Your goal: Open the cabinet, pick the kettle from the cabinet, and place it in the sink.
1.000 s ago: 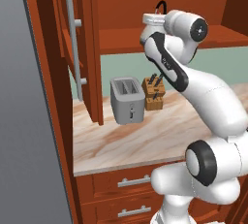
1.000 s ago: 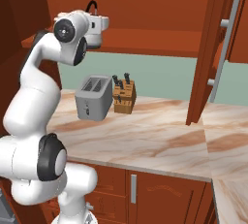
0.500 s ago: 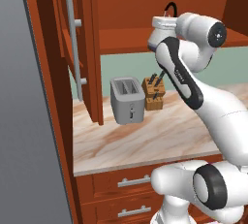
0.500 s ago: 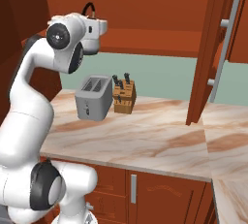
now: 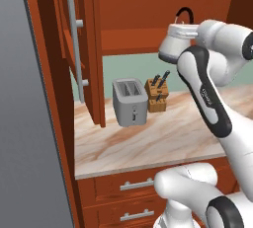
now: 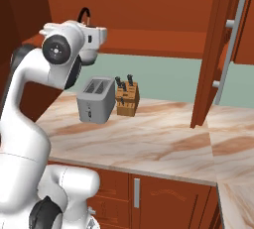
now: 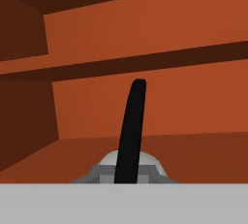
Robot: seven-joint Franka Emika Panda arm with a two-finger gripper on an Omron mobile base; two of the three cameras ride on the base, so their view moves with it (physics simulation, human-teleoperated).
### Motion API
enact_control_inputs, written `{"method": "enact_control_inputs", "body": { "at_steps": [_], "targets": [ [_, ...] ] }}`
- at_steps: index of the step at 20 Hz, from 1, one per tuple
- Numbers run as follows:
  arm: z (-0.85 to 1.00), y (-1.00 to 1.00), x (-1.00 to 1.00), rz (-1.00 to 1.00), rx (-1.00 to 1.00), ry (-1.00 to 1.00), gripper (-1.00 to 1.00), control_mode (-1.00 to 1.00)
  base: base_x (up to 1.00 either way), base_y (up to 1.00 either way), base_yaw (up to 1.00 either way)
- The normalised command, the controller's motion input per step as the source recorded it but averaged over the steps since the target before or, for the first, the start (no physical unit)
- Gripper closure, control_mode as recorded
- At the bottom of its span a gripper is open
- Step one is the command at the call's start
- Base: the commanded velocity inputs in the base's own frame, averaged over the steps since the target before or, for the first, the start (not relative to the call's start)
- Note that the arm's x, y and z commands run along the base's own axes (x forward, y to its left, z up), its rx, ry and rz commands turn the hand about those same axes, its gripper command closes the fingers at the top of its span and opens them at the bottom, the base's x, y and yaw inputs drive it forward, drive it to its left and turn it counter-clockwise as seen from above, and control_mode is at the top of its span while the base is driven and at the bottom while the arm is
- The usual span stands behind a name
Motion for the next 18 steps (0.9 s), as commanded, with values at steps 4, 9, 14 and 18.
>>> {"method": "enact_control_inputs", "body": {
  "at_steps": [4, 9, 14, 18],
  "targets": [
    [-0.03, -0.1, -0.64, 0.14, 0.0, 0.0, 1.0, -1.0, 0.0, 0.0, 0.0],
    [-0.09, -0.07, -0.59, 0.14, 0.0, 0.0, 1.0, -1.0, 0.0, 0.0, 0.0],
    [-0.17, -0.05, -0.52, 0.11, 0.0, 0.0, 1.0, -1.0, 0.0, 0.0, 0.0],
    [-0.25, -0.06, -0.49, 0.1, 0.0, 0.0, 1.0, -1.0, 0.0, 0.0, 0.0]
  ]
}}
